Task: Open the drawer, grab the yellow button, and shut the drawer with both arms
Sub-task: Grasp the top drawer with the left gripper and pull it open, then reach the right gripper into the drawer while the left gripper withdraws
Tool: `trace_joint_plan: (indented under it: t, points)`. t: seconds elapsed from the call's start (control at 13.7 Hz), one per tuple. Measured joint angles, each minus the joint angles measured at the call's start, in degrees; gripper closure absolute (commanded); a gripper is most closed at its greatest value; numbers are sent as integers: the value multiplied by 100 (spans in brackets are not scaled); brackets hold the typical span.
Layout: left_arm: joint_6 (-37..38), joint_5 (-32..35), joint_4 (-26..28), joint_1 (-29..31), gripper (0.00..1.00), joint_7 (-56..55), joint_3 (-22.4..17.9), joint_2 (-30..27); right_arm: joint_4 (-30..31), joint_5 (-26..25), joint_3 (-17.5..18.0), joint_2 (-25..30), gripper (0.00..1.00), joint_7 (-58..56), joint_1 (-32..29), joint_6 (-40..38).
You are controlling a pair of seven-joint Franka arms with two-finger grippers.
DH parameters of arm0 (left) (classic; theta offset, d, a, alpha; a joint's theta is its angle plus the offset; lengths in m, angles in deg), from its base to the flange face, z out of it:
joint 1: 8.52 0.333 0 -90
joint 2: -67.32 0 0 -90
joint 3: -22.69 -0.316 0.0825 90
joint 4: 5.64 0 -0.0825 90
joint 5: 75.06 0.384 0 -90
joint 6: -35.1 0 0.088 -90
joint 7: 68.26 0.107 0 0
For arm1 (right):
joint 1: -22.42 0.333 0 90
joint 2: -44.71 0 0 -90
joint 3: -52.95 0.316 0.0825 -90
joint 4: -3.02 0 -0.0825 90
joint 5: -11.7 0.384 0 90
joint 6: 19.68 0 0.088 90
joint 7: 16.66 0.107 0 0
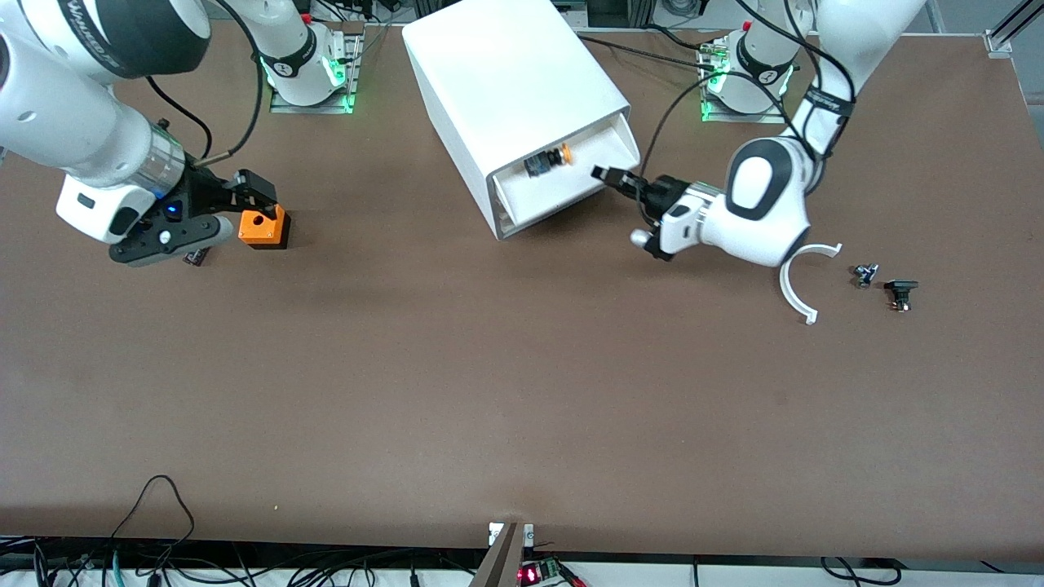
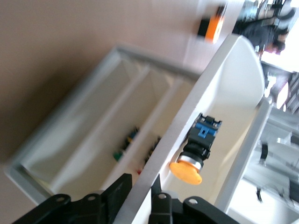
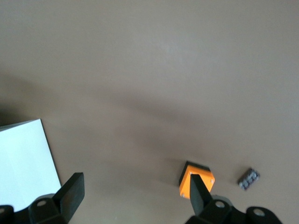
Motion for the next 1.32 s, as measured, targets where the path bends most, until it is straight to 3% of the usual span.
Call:
trace_joint_plan:
  t: [0.07,0.15,0.22,0.66,0.95,1.17,1.32]
  points:
    - [-49,1,-99,42,100,94,-116,-5,-152,48,13,-171,0,-206,57,69]
    - [-108,7,-152,76,42,164,-174,-5,-329,80,29,-358,0,-374,141,98]
    - [-164,18,-163,91,0,192,-190,-5,-495,98,46,-551,0,-471,251,134]
    - [-767,151,-196,99,0,120,-211,-17,-1443,108,191,-1377,0,-635,1414,755]
    - [-1375,1453,-684,193,0,76,-273,-199,-2136,109,867,-1930,0,-1493,1552,812]
    - [-2140,1691,-888,442,0,57,-295,-520,-2433,110,1477,-2291,0,-1781,1561,814]
    - [-2365,1726,-909,566,0,57,-346,-697,-2479,107,1687,-2411,0,-2075,1680,814]
